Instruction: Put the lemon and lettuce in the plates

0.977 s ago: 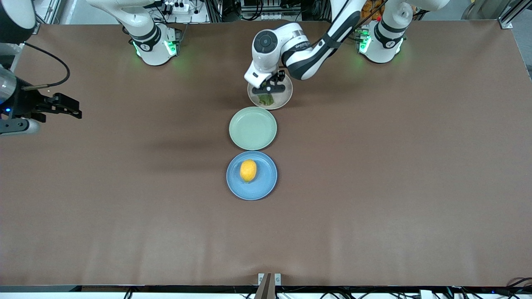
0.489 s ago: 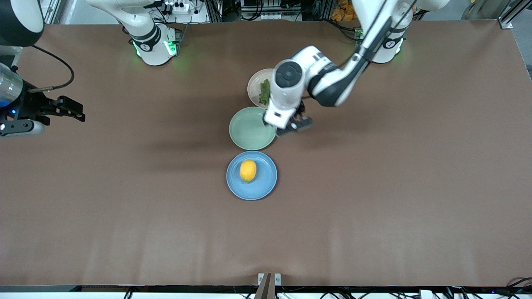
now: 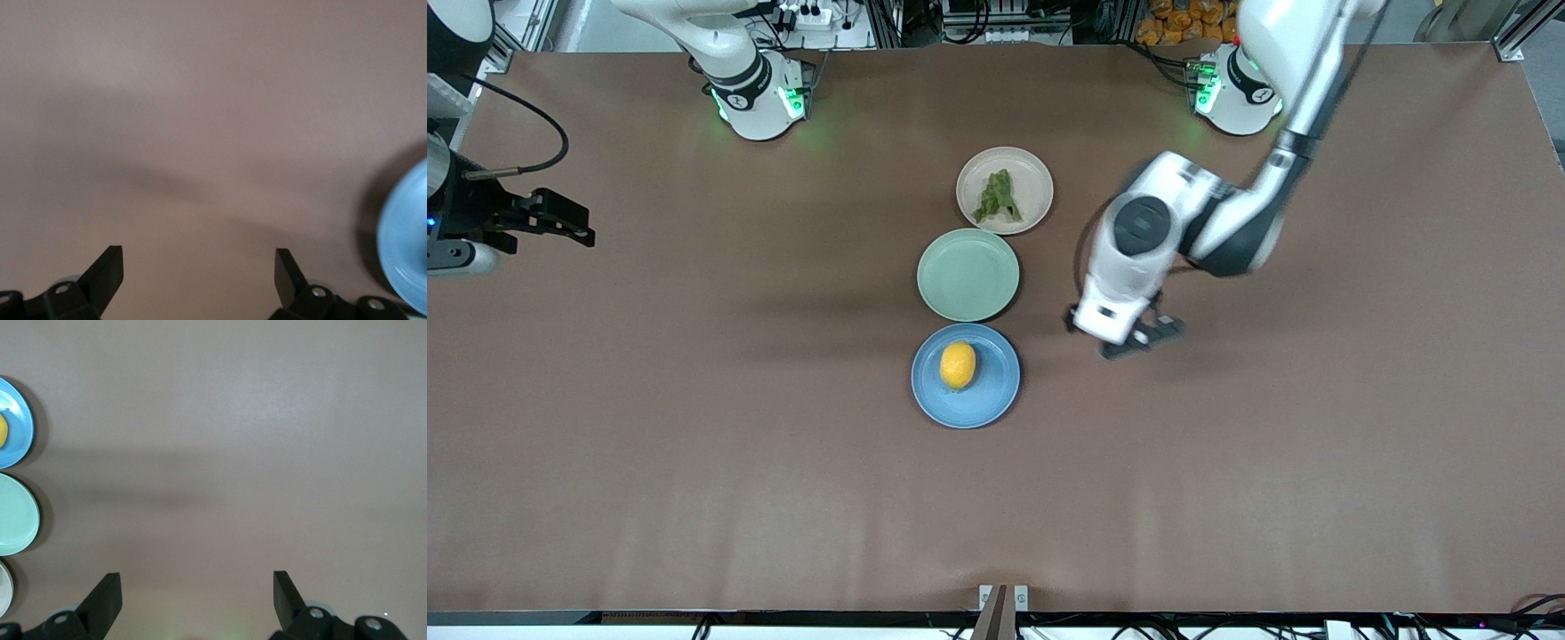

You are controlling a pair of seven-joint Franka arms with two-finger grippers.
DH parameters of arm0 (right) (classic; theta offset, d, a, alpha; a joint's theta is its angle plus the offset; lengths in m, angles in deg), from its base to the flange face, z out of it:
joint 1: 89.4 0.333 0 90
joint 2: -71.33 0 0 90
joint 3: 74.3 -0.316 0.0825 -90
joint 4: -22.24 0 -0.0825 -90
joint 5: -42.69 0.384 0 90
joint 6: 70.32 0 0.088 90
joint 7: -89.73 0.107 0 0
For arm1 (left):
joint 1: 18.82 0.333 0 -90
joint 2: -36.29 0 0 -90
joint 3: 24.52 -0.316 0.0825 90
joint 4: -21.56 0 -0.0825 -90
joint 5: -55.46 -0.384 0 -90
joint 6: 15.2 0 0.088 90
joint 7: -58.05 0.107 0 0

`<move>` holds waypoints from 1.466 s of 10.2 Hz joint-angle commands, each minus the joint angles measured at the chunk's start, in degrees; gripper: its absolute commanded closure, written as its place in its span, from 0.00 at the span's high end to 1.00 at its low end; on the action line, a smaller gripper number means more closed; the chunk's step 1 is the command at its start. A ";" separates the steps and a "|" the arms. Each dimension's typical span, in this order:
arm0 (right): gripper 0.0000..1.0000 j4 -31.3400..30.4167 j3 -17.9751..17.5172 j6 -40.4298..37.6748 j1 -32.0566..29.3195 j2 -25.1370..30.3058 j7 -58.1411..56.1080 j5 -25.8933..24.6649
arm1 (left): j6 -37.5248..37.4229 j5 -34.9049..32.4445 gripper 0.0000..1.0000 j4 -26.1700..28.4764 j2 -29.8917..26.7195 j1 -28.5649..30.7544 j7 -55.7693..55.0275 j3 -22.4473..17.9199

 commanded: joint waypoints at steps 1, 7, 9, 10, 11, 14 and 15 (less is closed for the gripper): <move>1.00 0.43 0.50 -0.02 0.63 -0.19 1.35 -0.42 | -0.93 -1.00 1.00 -1.87 0.56 3.57 7.28 -0.13; 1.00 0.42 0.59 0.59 -1.04 -1.07 1.35 -0.60 | -4.60 7.26 1.00 11.39 -15.76 5.60 37.52 -10.77; 1.00 0.86 0.68 -0.11 -1.30 -0.55 1.18 -0.68 | -9.43 7.35 1.00 11.23 -20.43 9.11 44.89 -10.77; 1.00 0.95 0.68 0.59 -0.87 -0.80 1.35 -1.38 | -10.67 7.44 1.00 10.97 -23.23 10.26 46.15 -10.95; 1.00 0.95 0.59 0.51 -1.04 -0.81 1.18 -0.95 | -10.68 7.35 1.00 10.62 -25.96 10.88 46.08 -11.04; 1.00 0.95 1.91 -2.64 -1.13 -0.54 1.44 -0.60 | -15.32 7.44 1.00 5.72 -29.76 13.52 45.99 -10.95; 1.00 0.87 2.43 -2.92 -0.95 -0.37 1.44 -0.68 | -16.21 6.92 1.00 3.78 -29.77 13.52 45.90 -10.69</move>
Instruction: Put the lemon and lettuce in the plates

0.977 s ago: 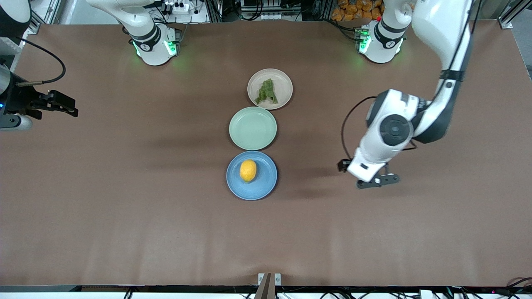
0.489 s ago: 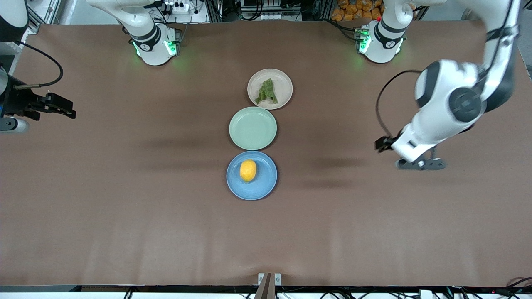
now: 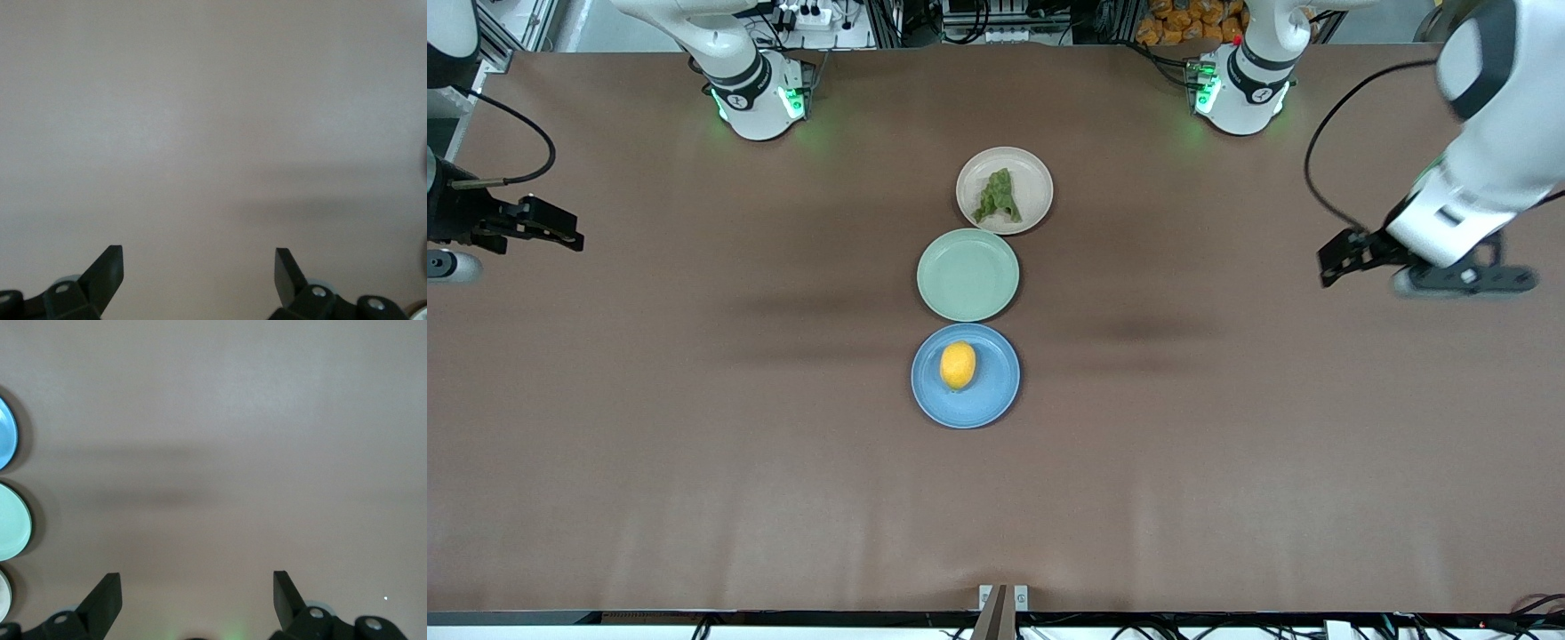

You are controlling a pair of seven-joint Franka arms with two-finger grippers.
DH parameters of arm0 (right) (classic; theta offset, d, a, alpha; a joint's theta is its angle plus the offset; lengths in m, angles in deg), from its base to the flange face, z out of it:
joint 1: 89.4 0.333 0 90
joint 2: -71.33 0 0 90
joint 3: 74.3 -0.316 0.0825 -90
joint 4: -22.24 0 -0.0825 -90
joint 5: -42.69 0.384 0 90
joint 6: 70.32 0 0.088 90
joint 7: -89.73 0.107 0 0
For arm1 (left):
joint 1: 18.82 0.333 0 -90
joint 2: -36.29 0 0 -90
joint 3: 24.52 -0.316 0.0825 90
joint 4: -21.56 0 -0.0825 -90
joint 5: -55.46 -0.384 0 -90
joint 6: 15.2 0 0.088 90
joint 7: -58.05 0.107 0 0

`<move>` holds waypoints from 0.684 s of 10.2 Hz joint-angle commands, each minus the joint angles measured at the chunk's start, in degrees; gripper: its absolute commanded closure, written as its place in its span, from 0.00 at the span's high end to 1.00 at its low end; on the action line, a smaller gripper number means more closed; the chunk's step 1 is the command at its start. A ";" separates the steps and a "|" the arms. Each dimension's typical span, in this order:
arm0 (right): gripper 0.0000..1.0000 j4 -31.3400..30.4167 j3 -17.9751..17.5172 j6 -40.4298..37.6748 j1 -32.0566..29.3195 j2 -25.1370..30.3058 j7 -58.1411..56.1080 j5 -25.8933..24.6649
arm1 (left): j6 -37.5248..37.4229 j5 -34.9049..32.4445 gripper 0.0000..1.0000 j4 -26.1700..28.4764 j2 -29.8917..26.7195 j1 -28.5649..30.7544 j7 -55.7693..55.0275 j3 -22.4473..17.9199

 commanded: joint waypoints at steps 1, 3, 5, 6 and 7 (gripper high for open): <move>1.00 0.64 0.37 -3.00 -0.47 0.28 0.68 -0.46 | -3.05 0.41 1.00 -4.23 -0.14 0.33 1.08 0.76; 1.00 0.99 0.46 -4.15 -0.47 0.37 0.68 -0.46 | -9.62 0.41 1.00 -9.67 0.03 0.24 1.08 0.86; 1.00 2.30 0.46 -4.51 -0.65 0.28 0.68 -0.46 | -15.42 0.32 1.00 -12.41 0.64 0.24 1.17 0.94; 1.00 2.48 0.46 -4.42 -0.47 0.20 0.68 -0.55 | -16.32 0.41 1.00 -12.94 0.65 0.24 1.26 0.86; 1.00 2.40 0.37 -4.16 -0.47 -0.15 0.60 -0.55 | -18.15 0.41 1.00 -14.51 0.82 0.24 1.17 0.86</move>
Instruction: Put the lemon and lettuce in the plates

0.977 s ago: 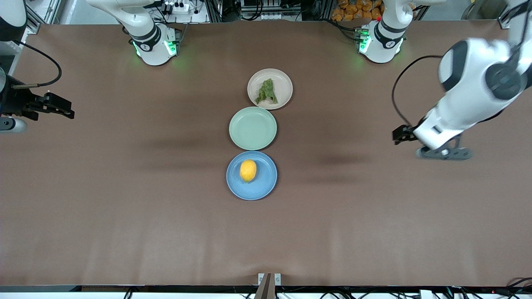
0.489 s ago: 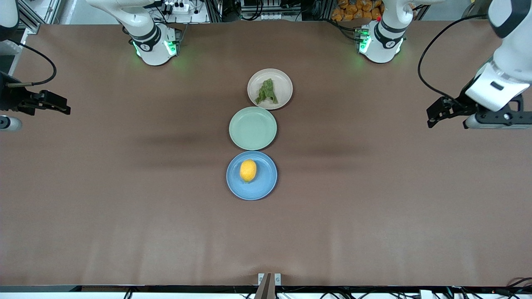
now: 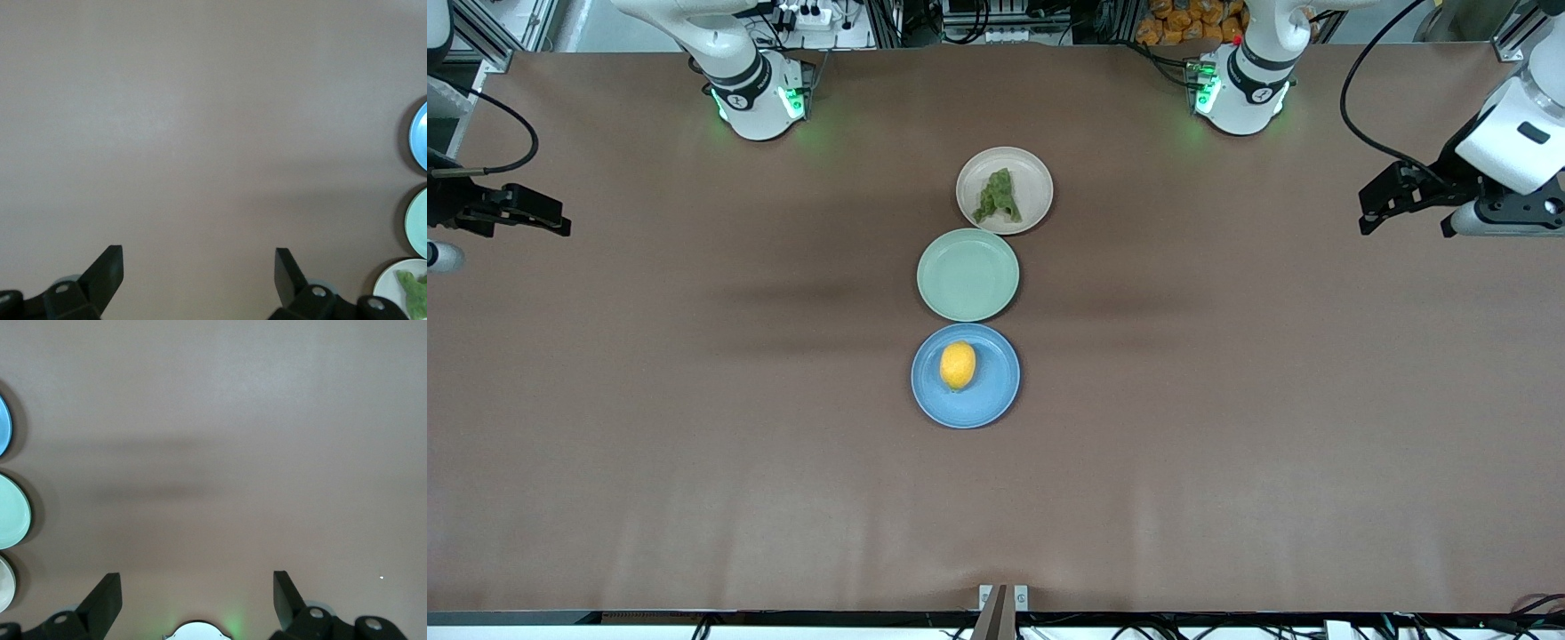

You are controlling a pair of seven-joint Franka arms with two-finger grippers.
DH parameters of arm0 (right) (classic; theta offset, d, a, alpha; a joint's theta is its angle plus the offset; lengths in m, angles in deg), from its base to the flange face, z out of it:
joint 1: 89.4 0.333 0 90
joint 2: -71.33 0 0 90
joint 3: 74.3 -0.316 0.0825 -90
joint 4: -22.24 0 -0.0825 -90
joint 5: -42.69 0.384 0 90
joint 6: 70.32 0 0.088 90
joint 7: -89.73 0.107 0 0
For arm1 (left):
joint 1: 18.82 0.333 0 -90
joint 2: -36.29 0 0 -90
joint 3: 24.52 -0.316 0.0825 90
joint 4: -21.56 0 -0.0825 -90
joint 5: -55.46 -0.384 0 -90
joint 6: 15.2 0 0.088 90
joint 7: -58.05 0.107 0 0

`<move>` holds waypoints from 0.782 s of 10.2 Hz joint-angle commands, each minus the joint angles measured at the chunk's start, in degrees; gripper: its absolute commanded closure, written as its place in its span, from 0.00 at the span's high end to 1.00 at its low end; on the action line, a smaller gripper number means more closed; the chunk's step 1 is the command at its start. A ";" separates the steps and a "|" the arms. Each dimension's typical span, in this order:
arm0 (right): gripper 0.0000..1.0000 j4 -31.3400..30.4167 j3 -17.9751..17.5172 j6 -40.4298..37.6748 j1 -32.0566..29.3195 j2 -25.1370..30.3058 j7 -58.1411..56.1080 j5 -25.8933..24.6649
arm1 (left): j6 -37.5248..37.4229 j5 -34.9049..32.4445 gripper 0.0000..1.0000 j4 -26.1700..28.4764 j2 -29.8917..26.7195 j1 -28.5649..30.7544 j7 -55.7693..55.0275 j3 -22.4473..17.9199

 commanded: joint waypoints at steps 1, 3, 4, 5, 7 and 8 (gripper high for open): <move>1.00 0.72 -0.47 -0.50 -0.45 -0.23 0.58 -0.55 | -5.52 0.41 1.00 -5.05 2.13 -0.03 1.14 0.09; 1.00 0.81 -0.38 -0.32 -0.36 -0.40 0.58 -0.46 | -6.42 0.49 1.00 -5.86 2.49 0.05 1.14 0.00; 1.00 0.89 -0.38 -0.23 -0.19 -0.40 0.58 -0.55 | -6.42 0.84 1.00 -5.86 2.67 0.05 1.05 0.00; 1.00 1.07 -0.21 -0.67 0.07 -0.31 0.66 -0.46 | -6.42 1.11 1.00 -5.86 3.36 -0.12 0.88 0.09; 1.00 1.51 1.54 -1.02 2.08 -0.05 0.75 -0.46 | -6.34 1.20 1.00 -5.94 4.42 -0.04 0.53 0.00; 1.00 1.86 1.55 -0.94 3.05 -0.57 0.84 -0.55 | -6.34 1.20 1.00 -6.73 5.03 0.14 0.70 0.00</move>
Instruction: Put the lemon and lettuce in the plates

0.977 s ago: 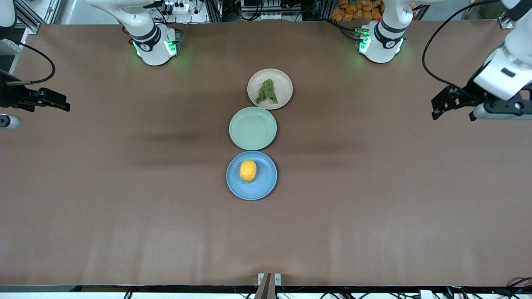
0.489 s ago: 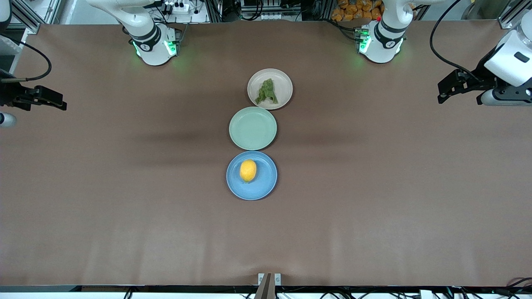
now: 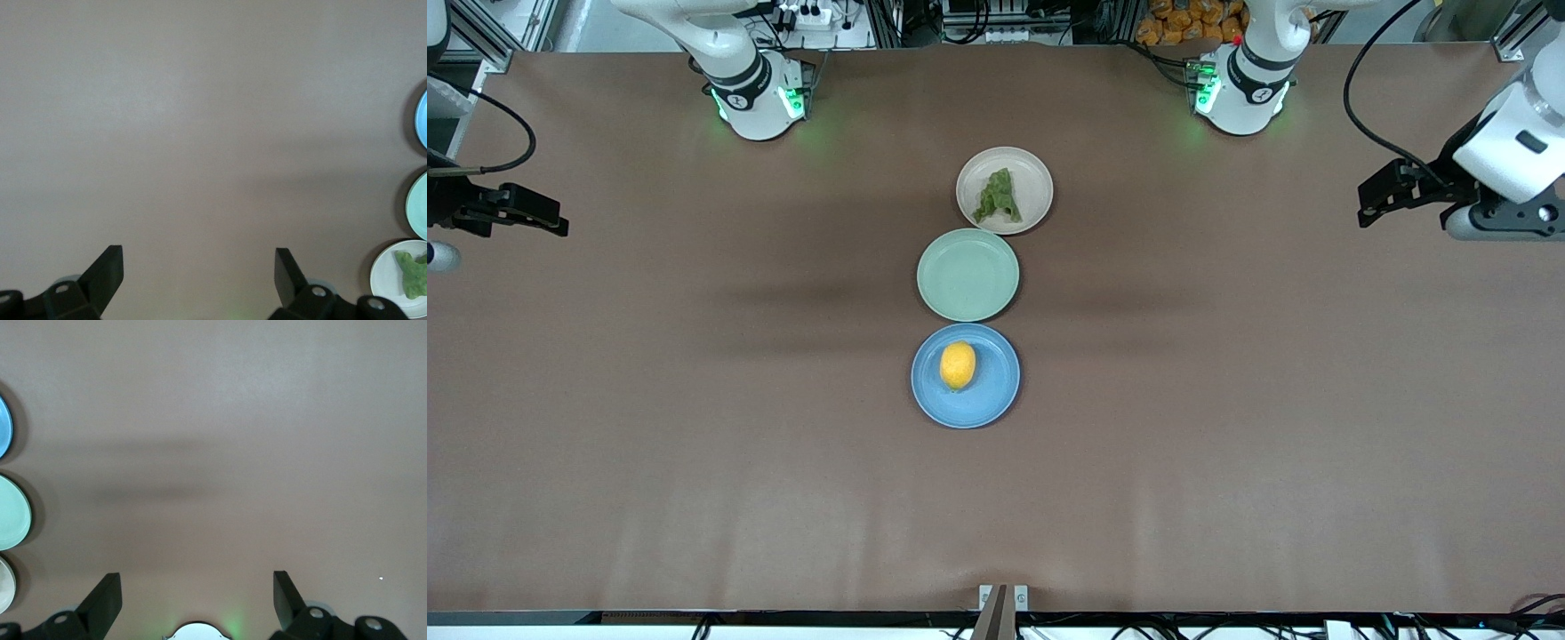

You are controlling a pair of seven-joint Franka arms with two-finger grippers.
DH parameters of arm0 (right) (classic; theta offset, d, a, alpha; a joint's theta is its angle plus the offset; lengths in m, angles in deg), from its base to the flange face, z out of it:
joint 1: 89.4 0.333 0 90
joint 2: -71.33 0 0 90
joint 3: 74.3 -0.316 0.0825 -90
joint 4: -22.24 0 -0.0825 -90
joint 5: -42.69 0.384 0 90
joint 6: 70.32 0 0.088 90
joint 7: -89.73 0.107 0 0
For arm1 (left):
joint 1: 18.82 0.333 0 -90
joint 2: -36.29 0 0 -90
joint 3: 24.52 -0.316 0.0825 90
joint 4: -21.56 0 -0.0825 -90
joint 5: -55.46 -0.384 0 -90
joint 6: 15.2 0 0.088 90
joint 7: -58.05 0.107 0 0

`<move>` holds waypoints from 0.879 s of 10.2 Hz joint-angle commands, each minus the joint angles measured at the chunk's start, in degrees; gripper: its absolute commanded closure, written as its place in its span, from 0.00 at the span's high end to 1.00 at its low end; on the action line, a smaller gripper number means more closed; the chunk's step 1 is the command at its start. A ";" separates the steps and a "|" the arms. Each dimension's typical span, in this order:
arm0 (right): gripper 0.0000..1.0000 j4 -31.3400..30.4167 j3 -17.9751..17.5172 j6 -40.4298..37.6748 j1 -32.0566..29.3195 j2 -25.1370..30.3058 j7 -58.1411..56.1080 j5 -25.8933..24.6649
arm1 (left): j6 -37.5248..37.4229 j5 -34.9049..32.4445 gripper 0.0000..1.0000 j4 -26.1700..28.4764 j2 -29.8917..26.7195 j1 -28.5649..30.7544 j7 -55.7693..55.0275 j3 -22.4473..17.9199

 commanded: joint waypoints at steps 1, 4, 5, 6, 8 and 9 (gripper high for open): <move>1.00 1.38 0.83 -0.49 2.59 -0.85 1.18 -0.55 | -1.37 1.16 1.00 -3.63 1.97 0.36 1.13 -0.22; 1.00 1.47 1.01 -0.05 2.51 -1.30 1.19 -0.55 | -1.11 0.72 1.00 -5.65 2.15 0.36 4.37 -0.49; 1.00 1.47 1.01 -0.49 2.33 -0.95 1.19 -0.55 | -1.11 0.72 1.00 -6.09 2.06 0.53 4.30 -0.49; 1.00 1.56 1.36 -1.19 2.33 -0.86 1.27 -0.55 | -1.11 0.72 1.00 -6.44 1.97 0.53 4.21 -0.49; 1.00 1.56 2.15 -1.11 2.51 -0.86 1.28 -0.37 | -1.02 0.89 1.00 -6.53 1.71 0.80 4.21 -0.49; 1.00 1.56 2.15 -1.10 2.77 -1.03 1.28 -0.37 | -1.02 0.98 1.00 -6.54 1.53 0.88 4.21 -0.40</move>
